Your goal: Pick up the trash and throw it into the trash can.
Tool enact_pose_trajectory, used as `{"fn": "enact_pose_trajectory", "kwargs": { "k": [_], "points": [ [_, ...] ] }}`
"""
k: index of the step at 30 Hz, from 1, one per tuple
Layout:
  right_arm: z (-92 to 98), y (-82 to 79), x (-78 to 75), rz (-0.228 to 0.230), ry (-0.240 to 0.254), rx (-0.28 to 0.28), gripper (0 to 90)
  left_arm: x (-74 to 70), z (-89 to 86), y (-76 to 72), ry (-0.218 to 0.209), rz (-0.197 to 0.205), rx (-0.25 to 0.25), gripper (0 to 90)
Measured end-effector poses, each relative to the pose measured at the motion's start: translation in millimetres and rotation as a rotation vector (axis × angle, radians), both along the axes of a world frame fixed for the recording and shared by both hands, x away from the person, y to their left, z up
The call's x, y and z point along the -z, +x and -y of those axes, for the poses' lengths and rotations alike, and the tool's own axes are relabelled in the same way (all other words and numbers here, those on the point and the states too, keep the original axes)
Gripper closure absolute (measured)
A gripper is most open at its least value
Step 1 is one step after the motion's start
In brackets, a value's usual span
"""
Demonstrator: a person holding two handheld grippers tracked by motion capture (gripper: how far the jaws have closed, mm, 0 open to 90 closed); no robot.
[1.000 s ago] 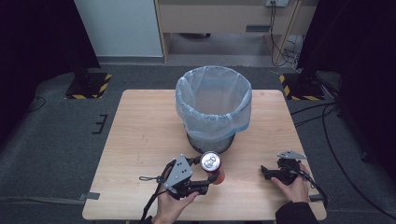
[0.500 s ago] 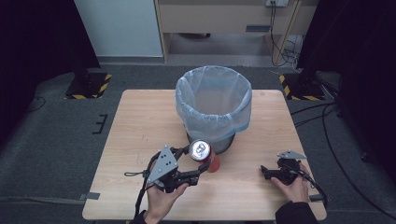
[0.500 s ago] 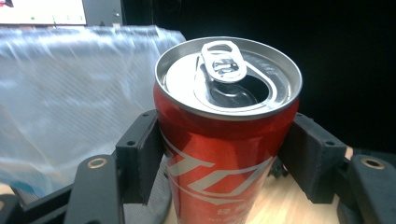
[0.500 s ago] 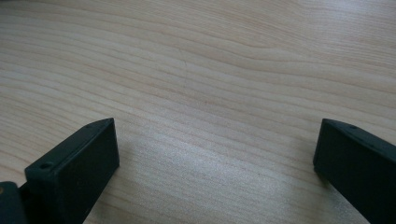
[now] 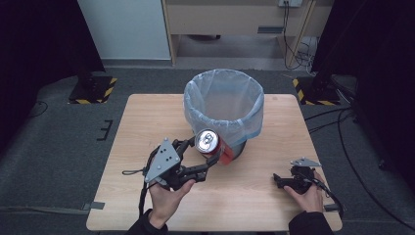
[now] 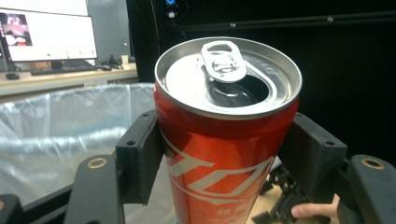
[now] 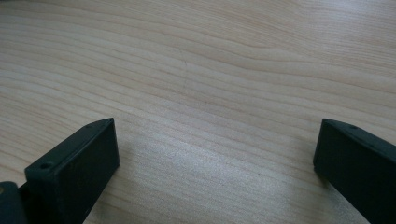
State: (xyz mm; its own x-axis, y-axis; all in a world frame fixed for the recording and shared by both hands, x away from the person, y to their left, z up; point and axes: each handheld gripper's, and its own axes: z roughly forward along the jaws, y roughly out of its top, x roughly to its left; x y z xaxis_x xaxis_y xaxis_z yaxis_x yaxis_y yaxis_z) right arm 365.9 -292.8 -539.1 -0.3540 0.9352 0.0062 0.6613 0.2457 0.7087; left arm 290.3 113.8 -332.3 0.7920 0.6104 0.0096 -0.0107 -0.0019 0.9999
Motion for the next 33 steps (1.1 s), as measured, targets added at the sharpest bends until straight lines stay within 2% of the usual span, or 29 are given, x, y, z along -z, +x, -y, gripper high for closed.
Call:
{"fn": "enact_pose_trajectory", "kwargs": {
  "k": [9, 26, 33],
  "points": [
    [0.0, 0.0, 0.0, 0.000, 0.000, 0.000, 0.4, -20.7, 1.8, 6.6, -0.051, 0.039, -0.011, 33.5],
    [0.1, 0.1, 0.1, 0.002, -0.001, -0.001, 0.4, -55.0, -0.9, 26.8, -0.089, 0.091, -0.070, 33.5],
    [0.1, 0.1, 0.1, 0.002, -0.001, -0.001, 0.4, -62.5, -1.2, 35.7, -0.105, 0.100, -0.102, 33.5]
  ]
}}
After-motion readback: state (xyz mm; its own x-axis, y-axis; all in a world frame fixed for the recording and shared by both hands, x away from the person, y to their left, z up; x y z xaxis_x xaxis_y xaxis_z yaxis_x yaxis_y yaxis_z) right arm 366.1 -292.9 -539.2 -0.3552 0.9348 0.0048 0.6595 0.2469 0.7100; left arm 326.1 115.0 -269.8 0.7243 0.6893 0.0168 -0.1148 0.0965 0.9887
